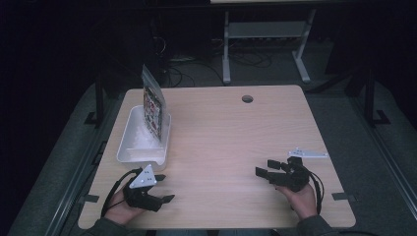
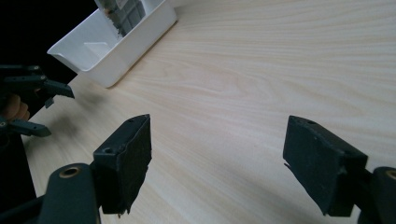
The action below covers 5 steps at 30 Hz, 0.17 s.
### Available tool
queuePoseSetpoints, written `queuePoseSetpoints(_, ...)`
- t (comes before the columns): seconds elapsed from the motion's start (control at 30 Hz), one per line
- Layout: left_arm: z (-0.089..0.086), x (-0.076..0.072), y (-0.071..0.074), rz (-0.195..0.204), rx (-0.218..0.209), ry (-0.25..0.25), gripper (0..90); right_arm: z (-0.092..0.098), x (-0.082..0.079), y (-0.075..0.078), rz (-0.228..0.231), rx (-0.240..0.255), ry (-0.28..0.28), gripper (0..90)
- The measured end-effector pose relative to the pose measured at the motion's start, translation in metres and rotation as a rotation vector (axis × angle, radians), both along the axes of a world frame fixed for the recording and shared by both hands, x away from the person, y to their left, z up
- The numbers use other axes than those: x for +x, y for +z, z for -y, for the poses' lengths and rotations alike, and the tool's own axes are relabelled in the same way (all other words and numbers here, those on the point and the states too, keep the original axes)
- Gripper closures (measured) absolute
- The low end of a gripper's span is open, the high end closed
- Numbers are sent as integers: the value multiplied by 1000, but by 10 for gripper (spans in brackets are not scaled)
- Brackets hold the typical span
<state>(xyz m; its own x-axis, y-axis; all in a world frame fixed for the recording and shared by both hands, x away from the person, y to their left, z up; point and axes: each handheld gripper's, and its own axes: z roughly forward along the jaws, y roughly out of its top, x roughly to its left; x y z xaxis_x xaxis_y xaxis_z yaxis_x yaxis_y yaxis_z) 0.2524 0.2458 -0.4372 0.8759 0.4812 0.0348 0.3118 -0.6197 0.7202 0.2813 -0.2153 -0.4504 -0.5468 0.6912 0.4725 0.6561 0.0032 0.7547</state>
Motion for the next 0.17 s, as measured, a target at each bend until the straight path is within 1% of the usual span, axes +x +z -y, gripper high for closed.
queuePoseSetpoints(0.17,0,0,0,0,2,-2,257,-1,-11,-3,10,-7,16,225)
